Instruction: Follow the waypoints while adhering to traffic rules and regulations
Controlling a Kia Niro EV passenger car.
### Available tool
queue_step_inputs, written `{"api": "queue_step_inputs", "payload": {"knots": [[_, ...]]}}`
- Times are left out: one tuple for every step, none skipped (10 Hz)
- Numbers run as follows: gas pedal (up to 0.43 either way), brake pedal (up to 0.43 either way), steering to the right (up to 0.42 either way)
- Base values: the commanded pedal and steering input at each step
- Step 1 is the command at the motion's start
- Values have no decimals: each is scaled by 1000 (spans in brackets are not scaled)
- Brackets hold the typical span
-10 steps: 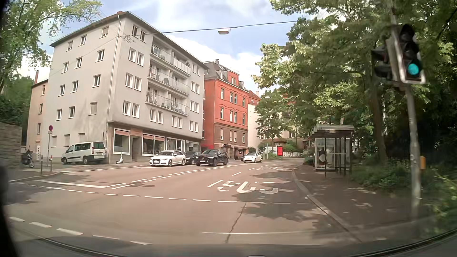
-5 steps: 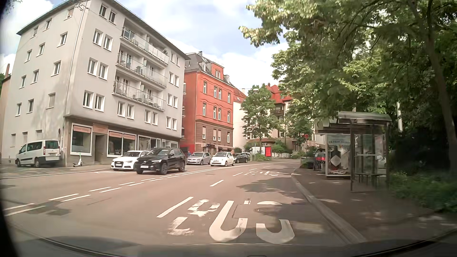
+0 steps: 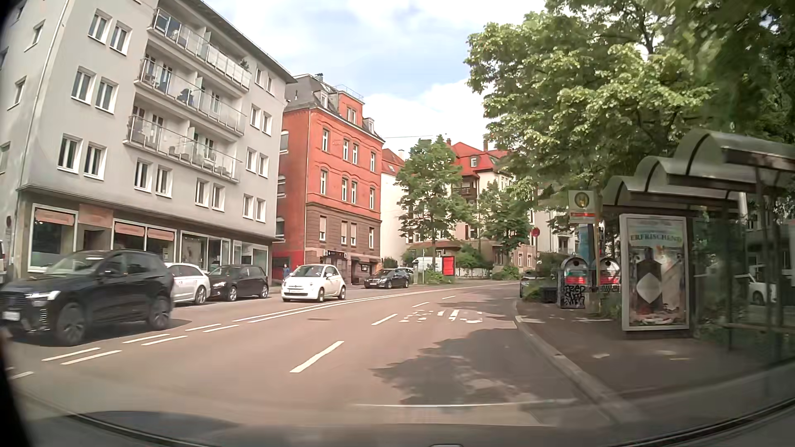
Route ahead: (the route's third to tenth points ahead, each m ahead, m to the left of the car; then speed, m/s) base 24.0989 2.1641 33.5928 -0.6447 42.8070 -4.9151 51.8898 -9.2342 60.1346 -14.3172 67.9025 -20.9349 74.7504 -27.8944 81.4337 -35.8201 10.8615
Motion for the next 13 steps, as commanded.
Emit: {"api": "queue_step_inputs", "payload": {"knots": [[0,0,39],[39,0,41],[79,0,41],[138,0,41],[157,0,41],[157,0,42],[157,0,43],[157,0,46],[157,0,48],[157,0,48],[157,0,47],[157,0,47],[157,0,47]]}}
